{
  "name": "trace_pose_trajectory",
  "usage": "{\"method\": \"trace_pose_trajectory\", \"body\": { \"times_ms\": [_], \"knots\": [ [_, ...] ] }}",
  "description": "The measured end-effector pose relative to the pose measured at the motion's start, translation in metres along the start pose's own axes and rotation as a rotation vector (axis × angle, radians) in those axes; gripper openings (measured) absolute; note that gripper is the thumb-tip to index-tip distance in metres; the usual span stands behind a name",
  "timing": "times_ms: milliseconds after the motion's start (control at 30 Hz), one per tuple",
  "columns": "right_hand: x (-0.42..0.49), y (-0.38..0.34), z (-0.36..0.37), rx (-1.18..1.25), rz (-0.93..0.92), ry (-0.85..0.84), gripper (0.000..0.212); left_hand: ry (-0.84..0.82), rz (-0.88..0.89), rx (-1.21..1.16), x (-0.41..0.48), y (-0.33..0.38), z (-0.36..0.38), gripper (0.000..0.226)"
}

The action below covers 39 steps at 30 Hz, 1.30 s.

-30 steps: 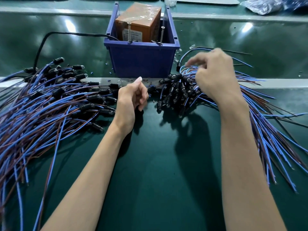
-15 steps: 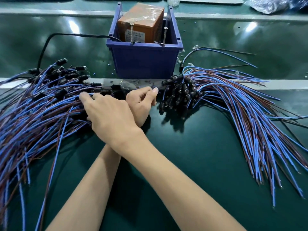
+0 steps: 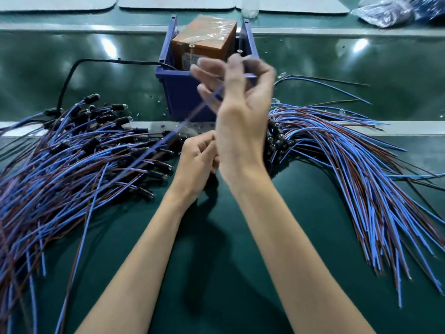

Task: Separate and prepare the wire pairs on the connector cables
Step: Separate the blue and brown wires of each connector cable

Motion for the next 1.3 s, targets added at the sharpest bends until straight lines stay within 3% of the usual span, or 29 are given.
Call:
{"method": "trace_pose_trajectory", "body": {
  "times_ms": [133, 267, 367, 467, 733, 900, 1067, 1300],
  "knots": [
    [0.01, -0.02, -0.023, -0.067, -0.172, 0.084, 0.015, -0.136, 0.021, -0.182, 0.004, -0.002, -0.002, 0.021],
    [0.016, -0.021, -0.033, -0.442, -0.151, 0.098, 0.015, -0.171, 0.011, -0.325, 0.005, -0.006, -0.006, 0.033],
    [0.017, -0.021, -0.033, -0.573, -0.132, 0.066, 0.023, -0.138, -0.005, -0.428, 0.006, -0.006, -0.008, 0.047],
    [0.018, -0.022, -0.034, -0.575, -0.138, 0.087, 0.026, -0.098, -0.009, -0.447, 0.006, -0.005, -0.01, 0.049],
    [0.021, -0.028, -0.047, -0.528, -0.172, 0.256, 0.031, 0.231, -0.029, -0.291, 0.012, -0.004, -0.009, 0.02],
    [0.022, -0.03, -0.045, -0.555, -0.144, 0.247, 0.033, 0.38, -0.029, -0.47, 0.011, -0.002, -0.018, 0.016],
    [0.023, -0.032, -0.049, -0.581, -0.144, 0.268, 0.032, 0.354, 0.016, -0.649, 0.012, 0.004, -0.018, 0.009],
    [0.025, -0.033, -0.055, -0.638, -0.111, 0.281, 0.034, 0.235, 0.052, -0.69, 0.012, 0.003, -0.019, 0.01]
  ]
}}
Point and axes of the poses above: each hand's wrist, its own x-axis towards the middle knuckle, its own z-axis out of the palm, y = z × x, the point moved 3 cm from there along x, towards the middle knuckle, and after that the axes turned 6 degrees about -y, right-handed, at the moved point
